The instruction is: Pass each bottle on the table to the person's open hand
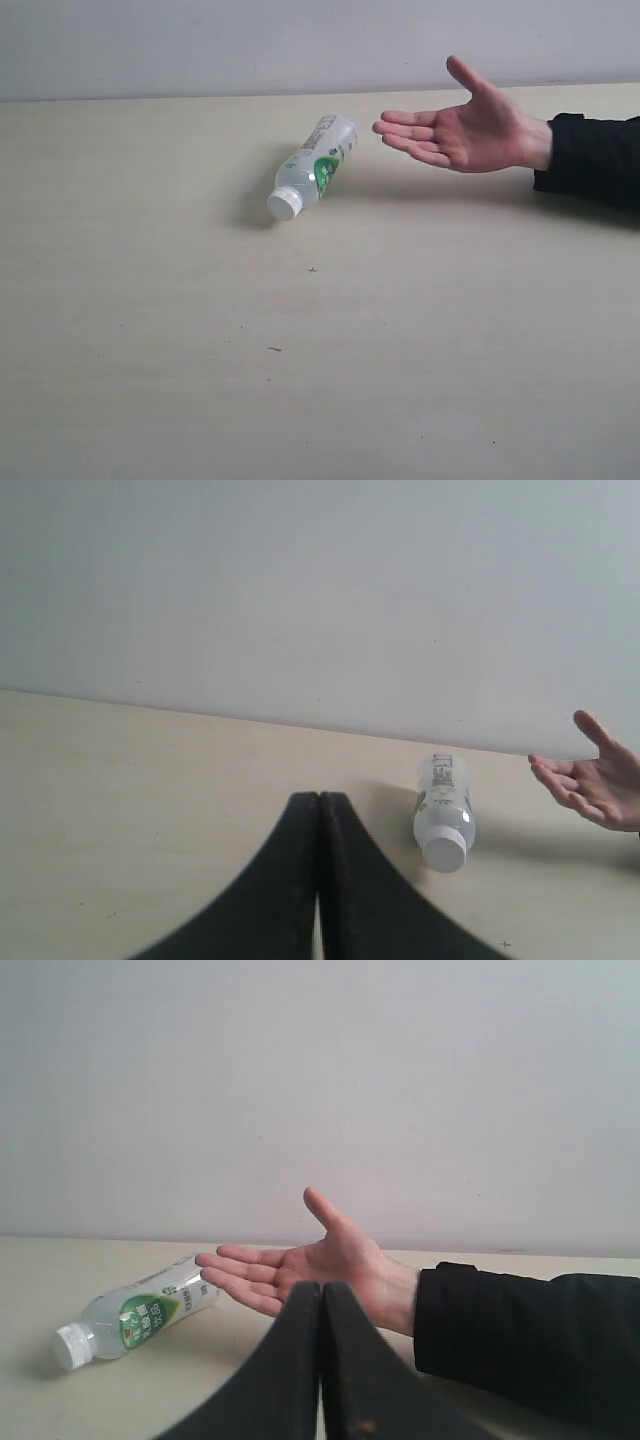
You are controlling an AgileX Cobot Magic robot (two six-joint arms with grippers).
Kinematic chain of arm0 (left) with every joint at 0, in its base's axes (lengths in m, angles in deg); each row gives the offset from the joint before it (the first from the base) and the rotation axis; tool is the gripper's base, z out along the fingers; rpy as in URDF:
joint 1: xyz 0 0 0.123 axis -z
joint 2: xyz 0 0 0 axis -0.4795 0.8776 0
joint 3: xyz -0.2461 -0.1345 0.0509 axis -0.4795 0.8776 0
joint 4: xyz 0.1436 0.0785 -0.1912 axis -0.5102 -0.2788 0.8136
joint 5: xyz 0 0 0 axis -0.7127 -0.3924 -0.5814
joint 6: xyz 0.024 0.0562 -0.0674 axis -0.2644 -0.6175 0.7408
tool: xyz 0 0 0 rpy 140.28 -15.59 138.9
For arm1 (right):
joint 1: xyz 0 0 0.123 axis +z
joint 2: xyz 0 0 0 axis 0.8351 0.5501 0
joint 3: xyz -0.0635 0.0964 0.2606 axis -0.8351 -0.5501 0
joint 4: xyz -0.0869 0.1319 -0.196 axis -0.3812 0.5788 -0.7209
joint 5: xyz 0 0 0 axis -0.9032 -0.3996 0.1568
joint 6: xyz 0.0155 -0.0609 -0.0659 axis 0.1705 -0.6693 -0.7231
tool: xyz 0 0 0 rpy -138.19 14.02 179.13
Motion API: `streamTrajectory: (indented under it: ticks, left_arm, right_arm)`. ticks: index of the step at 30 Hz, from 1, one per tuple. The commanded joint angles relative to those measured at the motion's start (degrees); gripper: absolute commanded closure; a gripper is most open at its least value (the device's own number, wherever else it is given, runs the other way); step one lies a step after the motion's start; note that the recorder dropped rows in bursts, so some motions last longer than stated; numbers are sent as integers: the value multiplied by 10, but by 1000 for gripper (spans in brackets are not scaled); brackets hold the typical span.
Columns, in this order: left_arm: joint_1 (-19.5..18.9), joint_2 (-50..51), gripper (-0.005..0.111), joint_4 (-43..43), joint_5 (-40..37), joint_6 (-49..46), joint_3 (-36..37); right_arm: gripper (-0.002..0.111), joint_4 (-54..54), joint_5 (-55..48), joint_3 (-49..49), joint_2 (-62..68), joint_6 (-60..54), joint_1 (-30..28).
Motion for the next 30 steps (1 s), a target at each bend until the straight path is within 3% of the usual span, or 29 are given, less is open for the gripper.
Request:
streamTrajectory:
  ticks: [1,6,12,15,20,24,30]
  left_arm:
    - [-1,-4,106,-3,2,-1,-1]
    - [-1,-4,106,-3,6,6,-1]
    - [-1,-4,106,-3,69,8,-1]
    - [-1,-4,106,-3,123,10,-1]
    - [-1,-4,106,-3,238,98,-1]
    - [-1,57,107,-3,263,115,-12]
    - [-1,200,107,-16,273,104,-96]
  right_arm:
    - [108,-3,-2,-3,-3,-2,1]
    - [108,-3,-2,-3,-3,-3,1]
    - [108,-3,-2,-3,-3,-3,1]
    - [108,-3,-2,-3,-3,-3,1]
    - [108,-3,-2,-3,-3,-3,1]
    - [108,-3,-2,-3,-3,-3,1]
    - [108,-3,-2,-3,-3,-3,1]
